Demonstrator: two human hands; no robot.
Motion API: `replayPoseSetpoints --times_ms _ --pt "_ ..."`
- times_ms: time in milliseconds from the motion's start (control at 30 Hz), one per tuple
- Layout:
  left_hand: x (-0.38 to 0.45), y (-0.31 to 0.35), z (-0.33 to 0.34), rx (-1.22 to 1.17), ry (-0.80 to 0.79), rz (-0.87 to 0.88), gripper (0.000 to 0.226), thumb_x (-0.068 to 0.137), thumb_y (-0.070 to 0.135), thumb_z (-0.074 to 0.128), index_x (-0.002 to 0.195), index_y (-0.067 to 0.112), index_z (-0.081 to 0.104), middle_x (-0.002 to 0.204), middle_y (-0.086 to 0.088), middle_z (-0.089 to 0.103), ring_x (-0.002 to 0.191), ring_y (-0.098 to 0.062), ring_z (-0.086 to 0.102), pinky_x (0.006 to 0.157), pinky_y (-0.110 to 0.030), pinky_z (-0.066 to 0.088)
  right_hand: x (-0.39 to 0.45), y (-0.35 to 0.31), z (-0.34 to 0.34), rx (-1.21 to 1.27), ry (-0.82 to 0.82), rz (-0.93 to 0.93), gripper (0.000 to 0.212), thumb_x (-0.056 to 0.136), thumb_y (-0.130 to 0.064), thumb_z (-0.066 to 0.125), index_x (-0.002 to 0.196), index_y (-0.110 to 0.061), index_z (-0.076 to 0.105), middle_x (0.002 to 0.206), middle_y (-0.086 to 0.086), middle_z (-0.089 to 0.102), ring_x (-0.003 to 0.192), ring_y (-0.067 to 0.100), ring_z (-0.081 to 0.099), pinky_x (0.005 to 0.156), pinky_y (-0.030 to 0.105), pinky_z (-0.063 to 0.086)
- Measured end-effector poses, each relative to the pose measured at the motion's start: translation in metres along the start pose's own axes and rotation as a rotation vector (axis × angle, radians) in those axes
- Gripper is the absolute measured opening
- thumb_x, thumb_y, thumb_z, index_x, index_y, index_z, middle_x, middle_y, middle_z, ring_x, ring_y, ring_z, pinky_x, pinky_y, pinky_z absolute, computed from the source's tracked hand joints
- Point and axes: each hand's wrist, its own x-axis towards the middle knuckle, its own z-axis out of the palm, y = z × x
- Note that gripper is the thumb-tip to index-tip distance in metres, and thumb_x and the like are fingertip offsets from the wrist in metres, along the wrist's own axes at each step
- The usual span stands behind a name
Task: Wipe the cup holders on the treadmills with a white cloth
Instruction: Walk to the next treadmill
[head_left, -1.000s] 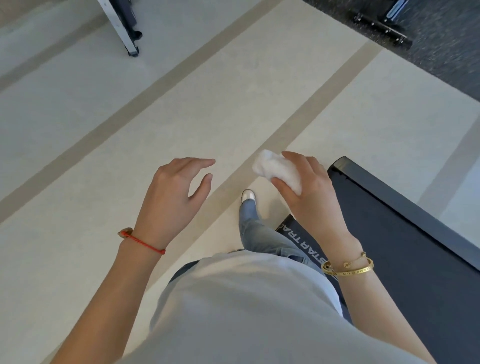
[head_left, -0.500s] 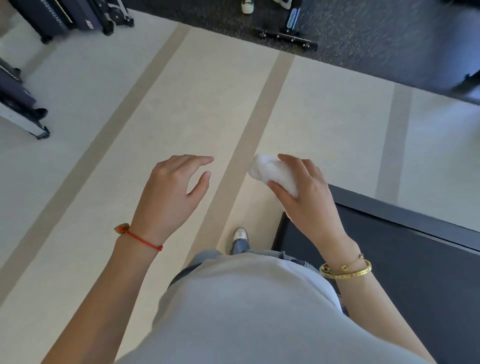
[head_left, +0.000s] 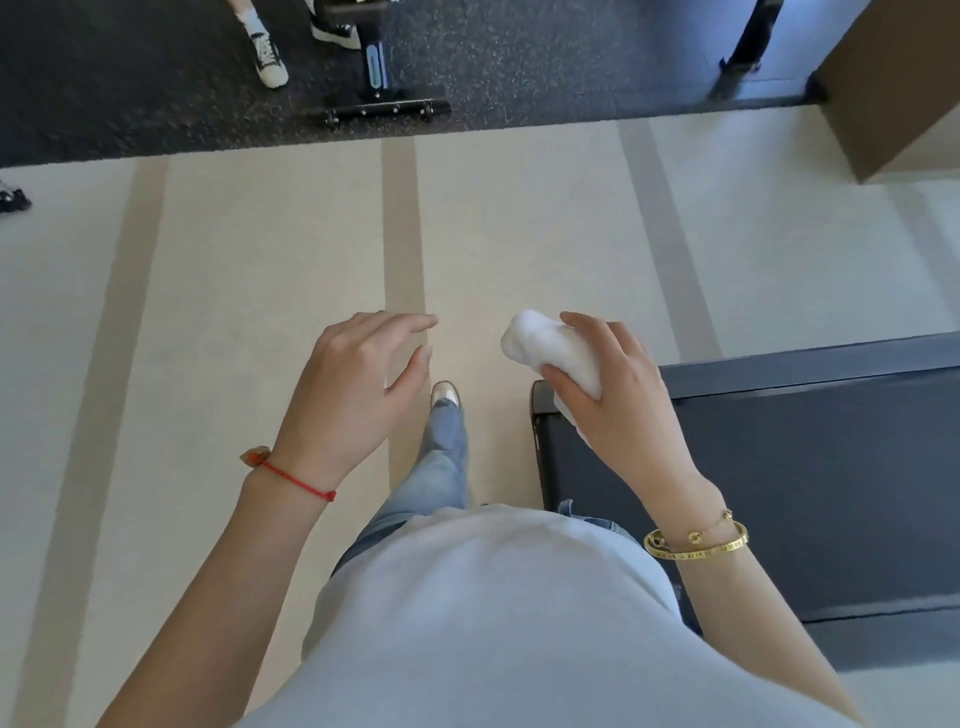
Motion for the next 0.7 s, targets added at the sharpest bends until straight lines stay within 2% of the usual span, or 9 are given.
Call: replayPoseSetpoints --times_ms 200,400,700 --pt "0.123 -0.037 -0.001 -0.030 -0.083 0.150 0.033 0.096 0.029 0.049 0.117 0.014 0.069 0.113 0.002 0.071 0.106 -0.021 0.065 0.092 -0.047 0.051 0.087 -0.004 0.008 0.033 0.119 0.132 0.046 0.092 -0.039 0.058 0.136 -0.028 0.047 0.124 -0.006 0.053 0.109 0.020 0.051 0.077 0.027 0.039" --pt "0.253 -0.063 0.000 -0.039 -0.152 0.326 0.029 0.095 0.024 0.054 0.118 0.015 0.069 0.113 0.001 0.071 0.105 -0.021 0.064 0.091 -0.047 0.051 0.169 -0.011 0.006 0.031 0.244 0.264 0.046 0.093 -0.037 0.059 0.136 -0.027 0.047 0.127 -0.005 0.053 0.112 0.019 0.049 0.080 0.026 0.036" --pt "0.381 -0.058 0.032 -0.102 -0.306 0.567 0.029 0.096 0.025 0.053 0.119 0.015 0.068 0.114 0.001 0.071 0.108 -0.021 0.064 0.094 -0.048 0.050 0.230 -0.007 -0.005 0.018 0.402 0.480 0.045 0.093 -0.037 0.060 0.135 -0.027 0.049 0.123 -0.006 0.052 0.110 0.014 0.047 0.078 0.024 0.035"
